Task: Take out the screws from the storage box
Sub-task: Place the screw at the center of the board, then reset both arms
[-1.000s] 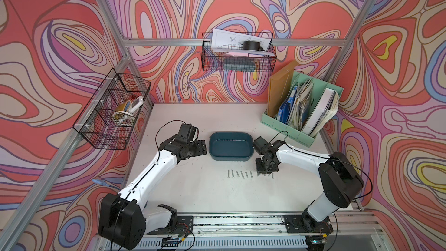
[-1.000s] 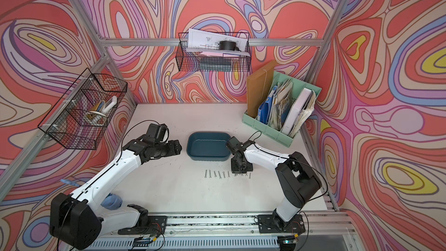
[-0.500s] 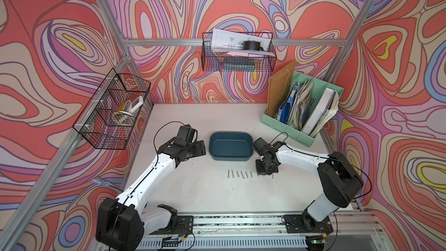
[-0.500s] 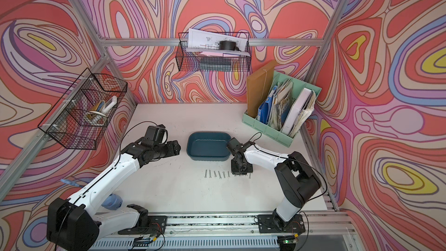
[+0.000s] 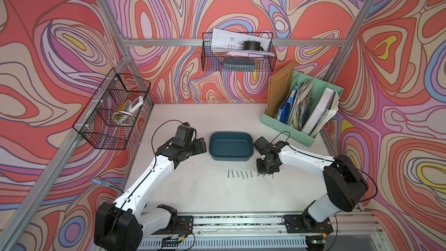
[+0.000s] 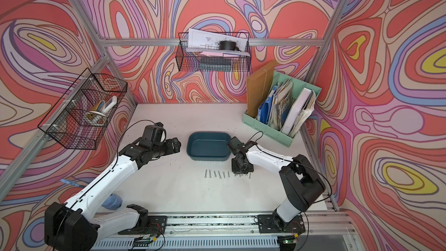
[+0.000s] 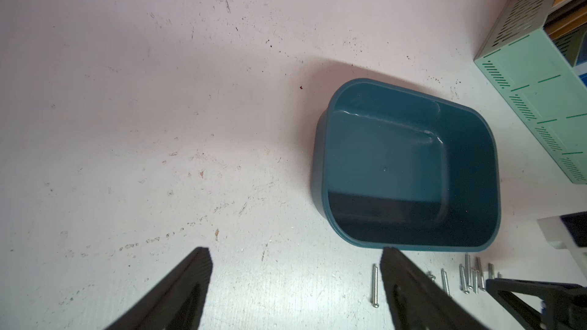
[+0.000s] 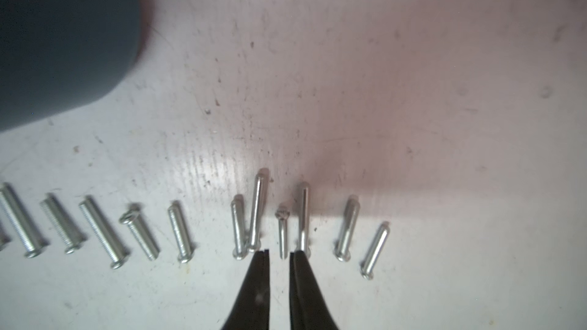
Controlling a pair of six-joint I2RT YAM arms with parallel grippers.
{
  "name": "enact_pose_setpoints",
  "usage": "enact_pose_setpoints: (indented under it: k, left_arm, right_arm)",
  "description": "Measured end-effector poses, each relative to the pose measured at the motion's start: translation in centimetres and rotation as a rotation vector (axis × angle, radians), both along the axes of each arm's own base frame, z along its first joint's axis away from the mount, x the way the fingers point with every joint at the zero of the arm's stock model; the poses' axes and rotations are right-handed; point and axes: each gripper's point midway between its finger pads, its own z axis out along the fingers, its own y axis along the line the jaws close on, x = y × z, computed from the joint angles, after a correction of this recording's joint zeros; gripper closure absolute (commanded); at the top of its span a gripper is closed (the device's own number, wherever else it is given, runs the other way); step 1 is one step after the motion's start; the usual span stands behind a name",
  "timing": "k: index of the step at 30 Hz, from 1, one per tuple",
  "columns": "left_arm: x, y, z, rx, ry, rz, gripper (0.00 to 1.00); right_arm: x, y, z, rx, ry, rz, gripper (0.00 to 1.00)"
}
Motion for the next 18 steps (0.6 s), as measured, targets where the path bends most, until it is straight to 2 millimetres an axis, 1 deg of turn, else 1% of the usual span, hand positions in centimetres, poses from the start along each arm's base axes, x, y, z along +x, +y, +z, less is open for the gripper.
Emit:
enact_pose_setpoints:
  k: [2,5,7,9,10,11,13,15,16,18]
  left_arm:
    - [0.3,0.1,0.7,-0.006,-0.031,0.016,0.02]
    - [1.1,0.4,2.0,-0.024,-0.103,0.05,0.02]
    - [1.6,0.6,2.8,-0.033,-0.161,0.07,0.02]
    - [2.1,0.9,3.2,-0.037,-0.22,0.088,0.02]
    - [2.3,1.0,3.4,-0.036,-0.25,0.096,0.02]
    - [2.6,1.1,3.4,-0.034,-0.276,0.098,0.01]
    - [3.0,1.3,3.4,-0.012,-0.326,0.093,0.02]
    - [3.4,1.8,3.4,0.03,-0.36,0.097,0.01]
    - [3.7,2.2,3.6,0.063,-0.381,0.101,0.01]
    - [4.3,3.0,4.1,0.139,-0.429,0.104,0.01]
  right_arm:
    - [1.3,0.6,2.8,0.031,-0.075,0.0,0.74]
    - [4.1,1.5,8.1,0.082,-0.237,-0.003,0.6]
    - [5.8,1.7,11.6,0.101,-0.35,-0.015,0.47]
    - [7.3,1.5,14.6,0.105,-0.456,-0.034,0.31]
    - [8.0,1.2,16.0,0.106,-0.515,-0.054,0.24]
    - [8.4,0.9,17.1,0.105,-0.562,-0.071,0.03]
    - [9.4,0.0,19.5,0.119,-0.688,-0.126,0.02]
    - [9.9,-0.9,21.3,0.143,-0.823,-0.175,0.02]
    - [10.1,-1.5,22.0,0.154,-0.899,-0.198,0.02]
    - [10.3,-2.7,22.3,0.145,-1.038,-0.226,0.02]
